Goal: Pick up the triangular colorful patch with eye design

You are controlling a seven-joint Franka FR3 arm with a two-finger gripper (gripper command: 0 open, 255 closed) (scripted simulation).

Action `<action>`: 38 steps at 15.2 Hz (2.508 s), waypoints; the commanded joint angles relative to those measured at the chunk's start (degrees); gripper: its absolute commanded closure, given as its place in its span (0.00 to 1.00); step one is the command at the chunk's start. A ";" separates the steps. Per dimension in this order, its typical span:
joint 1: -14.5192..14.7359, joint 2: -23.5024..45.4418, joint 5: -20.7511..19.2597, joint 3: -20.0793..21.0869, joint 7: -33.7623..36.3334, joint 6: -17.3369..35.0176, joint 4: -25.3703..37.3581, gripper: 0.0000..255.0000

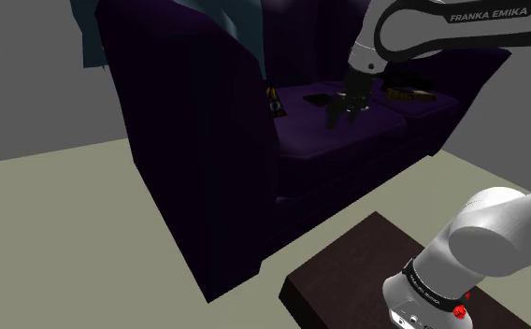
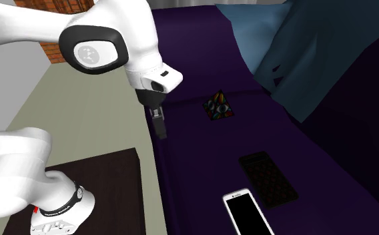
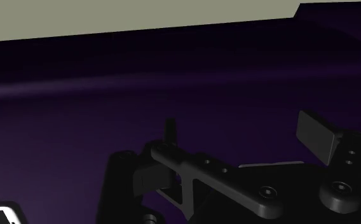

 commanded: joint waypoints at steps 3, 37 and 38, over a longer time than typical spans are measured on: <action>0.55 4.91 1.09 0.48 1.01 8.79 2.07 0.00; 2.02 26.16 2.38 3.27 5.51 40.23 15.19 1.00; 2.03 26.18 2.36 3.28 5.53 40.23 15.21 1.00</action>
